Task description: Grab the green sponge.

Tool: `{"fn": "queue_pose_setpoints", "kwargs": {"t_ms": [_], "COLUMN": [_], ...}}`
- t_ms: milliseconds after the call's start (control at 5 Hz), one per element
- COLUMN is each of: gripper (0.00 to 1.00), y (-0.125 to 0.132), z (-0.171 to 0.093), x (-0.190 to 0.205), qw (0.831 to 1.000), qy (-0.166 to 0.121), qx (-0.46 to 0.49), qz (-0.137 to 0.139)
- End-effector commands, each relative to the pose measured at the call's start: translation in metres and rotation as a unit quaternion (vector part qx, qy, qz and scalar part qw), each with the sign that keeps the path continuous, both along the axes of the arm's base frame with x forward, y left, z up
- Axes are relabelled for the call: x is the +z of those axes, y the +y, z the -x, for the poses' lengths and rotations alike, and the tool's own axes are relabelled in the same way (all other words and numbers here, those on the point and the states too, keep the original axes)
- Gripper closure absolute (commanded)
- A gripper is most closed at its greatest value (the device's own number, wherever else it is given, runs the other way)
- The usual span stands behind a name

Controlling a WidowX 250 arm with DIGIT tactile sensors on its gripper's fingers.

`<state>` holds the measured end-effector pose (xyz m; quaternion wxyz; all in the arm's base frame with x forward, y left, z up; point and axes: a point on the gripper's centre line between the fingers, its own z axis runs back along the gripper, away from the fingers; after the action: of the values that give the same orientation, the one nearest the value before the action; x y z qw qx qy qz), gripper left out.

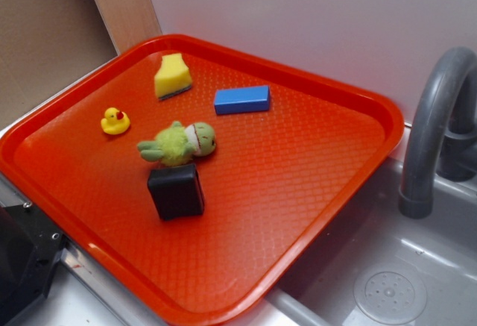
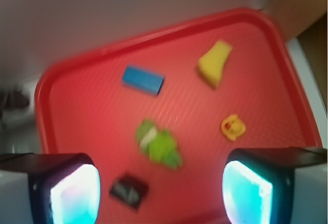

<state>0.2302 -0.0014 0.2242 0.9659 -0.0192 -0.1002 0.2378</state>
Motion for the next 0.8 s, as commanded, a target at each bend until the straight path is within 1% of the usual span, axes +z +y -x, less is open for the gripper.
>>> {"fn": "queue_pose_setpoints", "kwargs": {"t_ms": [0, 200, 400, 600], "gripper": [0.00, 0.00, 0.00, 0.00], "y": [0.070, 0.086, 0.091, 0.089], "z": [-0.017, -0.027, -0.036, -0.054], "x": [-0.016, -0.050, -0.081, -0.102], "qw": [0.977, 0.971, 0.969, 0.967], "qy": [-0.043, -0.036, -0.023, -0.023], "qx": [0.206, 0.236, 0.245, 0.252], "qz": [-0.028, -0.022, -0.024, -0.017]}}
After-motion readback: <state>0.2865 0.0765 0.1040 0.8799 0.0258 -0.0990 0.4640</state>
